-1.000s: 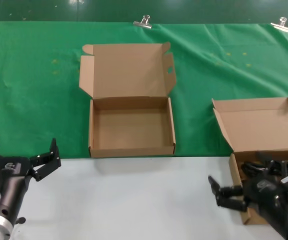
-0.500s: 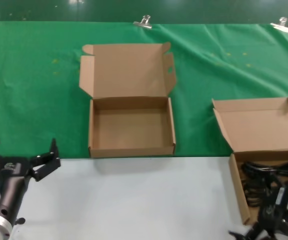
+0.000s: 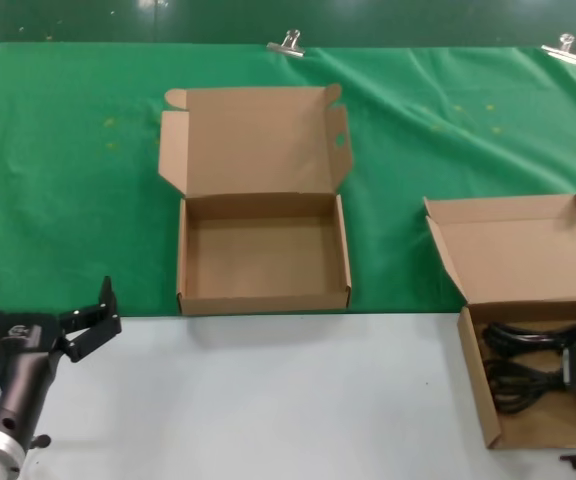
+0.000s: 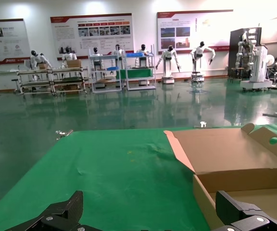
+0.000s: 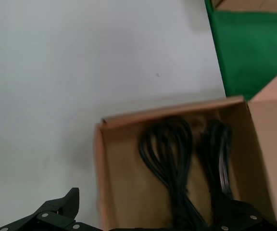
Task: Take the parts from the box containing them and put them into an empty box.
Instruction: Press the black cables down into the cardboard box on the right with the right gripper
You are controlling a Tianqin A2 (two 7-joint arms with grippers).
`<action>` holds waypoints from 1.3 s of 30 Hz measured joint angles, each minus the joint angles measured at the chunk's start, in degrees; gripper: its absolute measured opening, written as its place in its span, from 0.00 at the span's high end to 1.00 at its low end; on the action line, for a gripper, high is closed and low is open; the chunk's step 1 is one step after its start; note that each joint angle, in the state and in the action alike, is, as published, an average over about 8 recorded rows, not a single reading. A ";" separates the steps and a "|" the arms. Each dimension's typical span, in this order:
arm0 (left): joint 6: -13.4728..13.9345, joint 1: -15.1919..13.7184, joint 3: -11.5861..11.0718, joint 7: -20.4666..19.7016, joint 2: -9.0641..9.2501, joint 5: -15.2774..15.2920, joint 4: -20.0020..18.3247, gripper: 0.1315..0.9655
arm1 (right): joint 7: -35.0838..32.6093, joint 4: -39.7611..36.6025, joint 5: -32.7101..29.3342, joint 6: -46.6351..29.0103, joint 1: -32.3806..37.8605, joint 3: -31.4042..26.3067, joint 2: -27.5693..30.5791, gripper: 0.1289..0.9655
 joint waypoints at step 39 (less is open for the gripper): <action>0.00 0.00 0.00 0.00 0.00 0.00 0.00 0.00 | -19.98 -26.71 -20.55 -17.71 3.20 18.73 -23.69 0.00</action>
